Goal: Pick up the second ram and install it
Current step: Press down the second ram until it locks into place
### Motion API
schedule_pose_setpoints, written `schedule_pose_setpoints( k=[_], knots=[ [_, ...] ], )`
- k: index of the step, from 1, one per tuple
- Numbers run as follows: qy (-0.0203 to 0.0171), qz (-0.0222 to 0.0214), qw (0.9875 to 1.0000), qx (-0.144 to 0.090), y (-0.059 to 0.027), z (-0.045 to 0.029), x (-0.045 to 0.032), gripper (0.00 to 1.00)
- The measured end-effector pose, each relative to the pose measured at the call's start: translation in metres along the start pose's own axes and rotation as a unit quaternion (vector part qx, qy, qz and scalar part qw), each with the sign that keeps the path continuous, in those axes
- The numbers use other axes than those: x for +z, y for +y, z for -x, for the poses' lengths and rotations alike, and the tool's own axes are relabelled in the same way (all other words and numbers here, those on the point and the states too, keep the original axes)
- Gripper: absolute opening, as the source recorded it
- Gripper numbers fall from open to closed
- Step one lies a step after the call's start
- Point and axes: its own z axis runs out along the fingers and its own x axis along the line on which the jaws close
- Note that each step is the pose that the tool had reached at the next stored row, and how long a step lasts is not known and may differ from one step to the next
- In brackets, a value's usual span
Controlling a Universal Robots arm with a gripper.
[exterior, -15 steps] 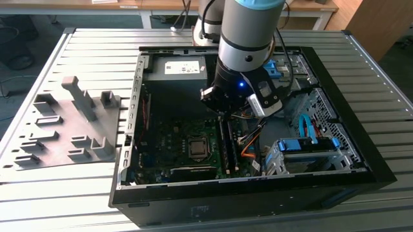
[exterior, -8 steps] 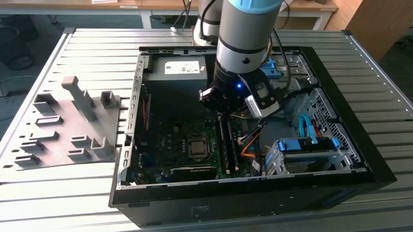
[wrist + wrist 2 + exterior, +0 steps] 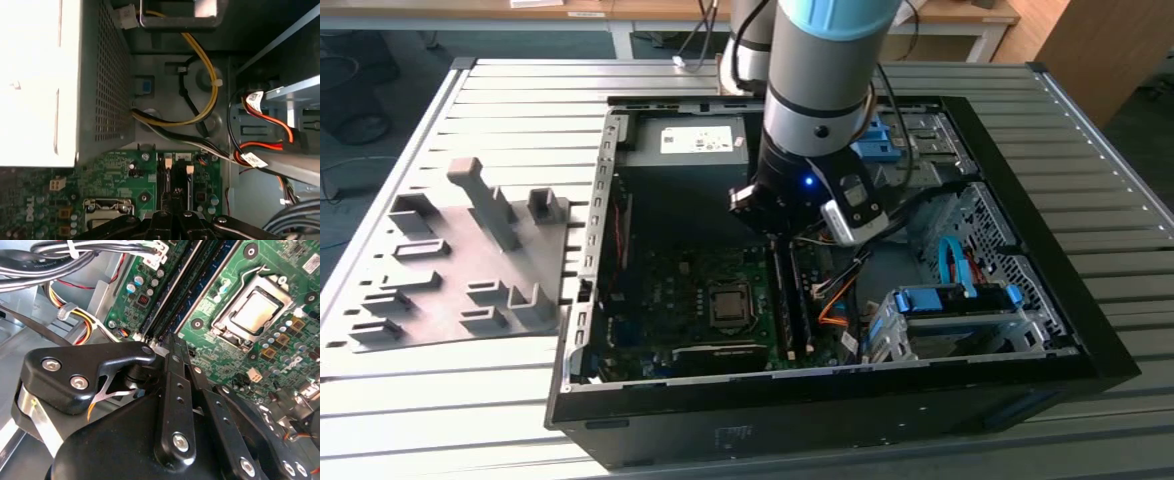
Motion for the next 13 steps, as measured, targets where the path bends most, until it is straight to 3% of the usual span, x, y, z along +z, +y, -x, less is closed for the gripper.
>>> schedule_pose_setpoints(
  k=[13],
  knots=[
    [0.0, 0.0, 1.0, 0.0, 0.0034, -0.0024, 0.0113, 0.1]
  ],
)
